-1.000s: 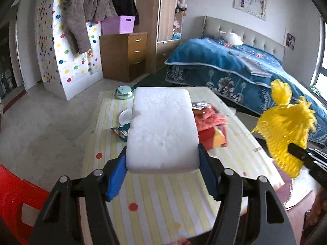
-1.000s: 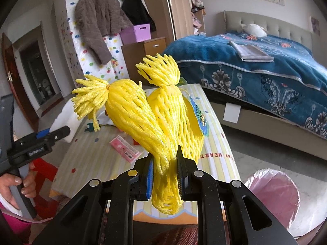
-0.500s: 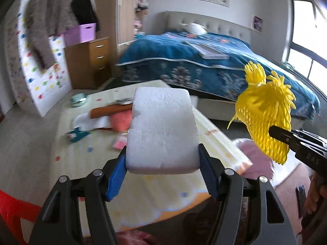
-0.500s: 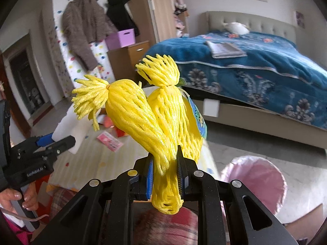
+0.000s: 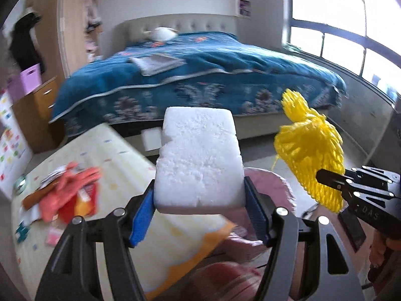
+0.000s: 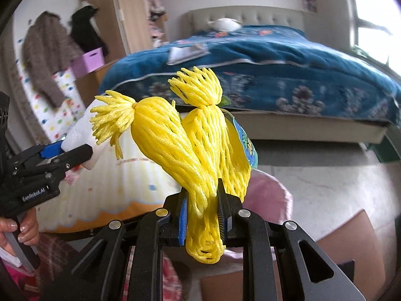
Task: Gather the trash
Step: 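Carry foam nets and foam block over the pink bin and release both, then return to the table and grasp the silver foil packet with the right gripper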
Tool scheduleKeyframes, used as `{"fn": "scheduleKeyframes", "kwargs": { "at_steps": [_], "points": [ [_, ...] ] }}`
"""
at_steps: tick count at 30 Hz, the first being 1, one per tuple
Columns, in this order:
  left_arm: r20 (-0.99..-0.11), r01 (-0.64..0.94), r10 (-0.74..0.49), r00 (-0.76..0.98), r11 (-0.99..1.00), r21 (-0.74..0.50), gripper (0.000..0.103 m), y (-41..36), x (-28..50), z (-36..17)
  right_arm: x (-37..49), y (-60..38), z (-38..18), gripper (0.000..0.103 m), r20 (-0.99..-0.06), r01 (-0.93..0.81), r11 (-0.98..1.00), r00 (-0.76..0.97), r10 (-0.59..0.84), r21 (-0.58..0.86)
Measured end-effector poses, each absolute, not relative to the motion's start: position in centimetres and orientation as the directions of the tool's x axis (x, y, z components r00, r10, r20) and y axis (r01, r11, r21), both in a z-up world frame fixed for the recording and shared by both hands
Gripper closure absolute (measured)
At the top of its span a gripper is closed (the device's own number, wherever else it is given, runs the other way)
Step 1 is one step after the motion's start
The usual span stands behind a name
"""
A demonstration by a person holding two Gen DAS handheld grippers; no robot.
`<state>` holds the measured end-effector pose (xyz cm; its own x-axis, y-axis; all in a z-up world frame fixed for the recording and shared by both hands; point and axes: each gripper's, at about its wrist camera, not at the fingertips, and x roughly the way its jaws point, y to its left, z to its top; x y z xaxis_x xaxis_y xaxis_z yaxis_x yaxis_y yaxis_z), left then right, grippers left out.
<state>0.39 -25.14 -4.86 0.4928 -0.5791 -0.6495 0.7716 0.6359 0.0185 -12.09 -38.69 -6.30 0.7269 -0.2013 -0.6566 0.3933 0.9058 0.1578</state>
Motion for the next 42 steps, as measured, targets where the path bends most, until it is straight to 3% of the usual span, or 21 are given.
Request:
{"fn": "scheduleKeyframes", "kwargs": {
  "at_steps": [11, 13, 15, 16, 17, 30, 42],
  "points": [
    [-0.699, 0.837, -0.599, 0.390, 0.547, -0.001, 0.035, -32.9, 0.1, -7.9, -13.0, -45.6, -10.0, 0.079, -0.700, 0.487, 0.840, 0.686, -0.199, 0.239],
    [-0.701, 0.837, -0.597, 0.390, 0.547, 0.000, 0.028, -33.5, 0.1, -8.1, -12.2, -46.6, -11.1, 0.077, -0.715, 0.483, 0.837, 0.678, -0.172, 0.257],
    [-0.703, 0.831, -0.587, 0.401, 0.556, 0.010, 0.012, -34.0, 0.3, -8.5, -11.4, -47.3, -12.0, 0.058, -0.725, 0.487, 0.838, 0.666, -0.173, 0.247],
    [-0.704, 0.828, -0.584, 0.405, 0.561, 0.011, 0.012, -33.9, 0.4, -8.6, -11.2, -47.5, -12.4, 0.038, -0.734, 0.495, 0.836, 0.655, -0.179, 0.238],
    [-0.708, 0.824, -0.578, 0.406, 0.567, 0.009, 0.011, -33.8, 0.5, -8.8, -11.1, -47.6, -12.6, 0.032, -0.741, 0.500, 0.834, 0.646, -0.181, 0.232],
    [-0.679, 0.707, -0.514, 0.524, 0.707, 0.010, 0.011, -26.0, 1.8, -7.0, -12.8, -45.6, -10.5, 0.032, -0.702, 0.507, 0.835, 0.674, -0.229, 0.214],
    [-0.664, 0.517, -0.370, 0.650, 0.855, 0.029, 0.011, -13.6, 2.5, -5.3, -8.3, -36.0, -5.9, 0.033, -0.647, 0.292, 0.940, 0.754, -0.114, 0.174]
  ]
}}
